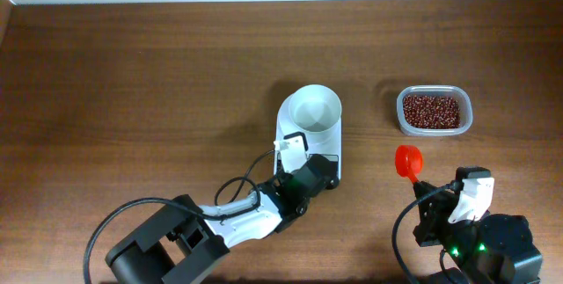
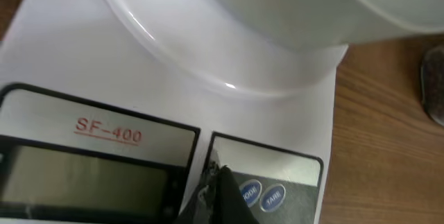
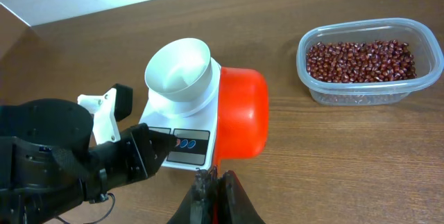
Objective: Scoop and weigh 50g on scale
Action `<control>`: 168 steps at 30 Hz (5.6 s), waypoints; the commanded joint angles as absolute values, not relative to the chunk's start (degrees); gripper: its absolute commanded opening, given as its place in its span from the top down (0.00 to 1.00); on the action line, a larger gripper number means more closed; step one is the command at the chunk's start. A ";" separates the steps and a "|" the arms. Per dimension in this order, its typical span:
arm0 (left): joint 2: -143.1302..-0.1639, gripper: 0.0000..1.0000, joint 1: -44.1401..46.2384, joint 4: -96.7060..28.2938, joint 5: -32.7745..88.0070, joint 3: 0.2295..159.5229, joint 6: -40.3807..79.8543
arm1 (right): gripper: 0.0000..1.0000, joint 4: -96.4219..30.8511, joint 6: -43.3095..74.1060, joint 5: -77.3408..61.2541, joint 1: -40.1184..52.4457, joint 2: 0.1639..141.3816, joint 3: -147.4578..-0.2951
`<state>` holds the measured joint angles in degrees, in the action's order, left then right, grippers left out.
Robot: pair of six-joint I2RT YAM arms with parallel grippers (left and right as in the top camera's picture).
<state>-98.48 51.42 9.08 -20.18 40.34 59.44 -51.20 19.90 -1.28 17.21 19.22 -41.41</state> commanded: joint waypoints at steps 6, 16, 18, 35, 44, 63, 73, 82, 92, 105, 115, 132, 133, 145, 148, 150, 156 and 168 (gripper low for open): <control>-99.42 1.00 51.20 8.67 -20.25 40.60 59.79 | 0.96 -50.96 19.99 -0.14 16.80 19.18 -41.56; -99.42 1.00 51.22 9.21 -19.22 40.60 59.77 | 0.96 -50.65 19.99 -0.14 16.80 19.18 -41.56; -99.42 1.00 51.22 9.21 -19.16 40.60 59.77 | 0.96 -50.65 19.99 -0.14 16.80 19.16 -41.56; -100.60 1.00 51.22 7.07 -17.65 40.60 64.34 | 0.96 -50.61 19.99 -0.14 16.80 19.16 -41.56; -90.48 1.00 51.22 3.27 -15.14 40.60 58.85 | 0.96 -50.39 19.99 -0.12 16.80 19.16 -41.56; -87.15 1.00 51.88 -3.31 -10.26 40.60 50.15 | 0.96 -30.72 20.03 3.05 16.80 37.47 -41.58; -92.36 1.00 52.47 1.32 -18.26 40.60 51.88 | 0.96 -30.65 20.01 3.03 16.80 39.00 -41.58; -92.38 1.00 51.70 4.03 -20.38 40.60 60.90 | 0.96 -31.48 19.99 -1.45 16.80 39.00 -41.58; -95.85 1.00 51.75 5.19 -18.90 40.60 61.49 | 0.96 -32.38 19.99 -2.61 16.80 39.00 -41.58; -97.62 1.00 51.75 7.03 -19.09 40.60 61.49 | 0.96 -32.36 19.99 -2.59 16.80 39.00 -41.58; -99.74 1.00 51.70 8.56 -19.16 40.60 62.13 | 0.96 -32.36 19.99 -2.59 16.80 39.00 -41.58; -99.74 1.00 51.22 7.73 -21.91 40.60 62.11 | 0.96 -34.06 19.99 -2.57 16.80 39.00 -41.58; -99.74 1.00 51.22 7.73 -21.91 40.60 62.11 | 0.96 -34.04 19.99 -2.57 16.80 39.00 -41.58; -99.74 1.00 51.22 8.36 -18.85 40.60 62.11 | 0.96 -34.04 19.99 -2.57 16.80 39.00 -41.58; -99.74 1.00 51.22 8.56 -18.90 40.60 62.11 | 0.96 -34.02 19.99 -2.57 16.80 39.03 -41.58; -99.74 1.00 51.22 8.54 -18.87 40.60 62.11 | 0.96 -34.04 19.99 -2.57 16.80 39.00 -41.58; -100.40 1.00 51.22 8.54 -18.81 40.60 62.13 | 0.96 -34.00 19.99 -2.55 16.80 39.00 -41.58; -96.07 1.00 51.22 0.80 -7.31 40.60 64.16 | 0.96 -32.69 19.99 -2.55 16.80 39.00 -41.58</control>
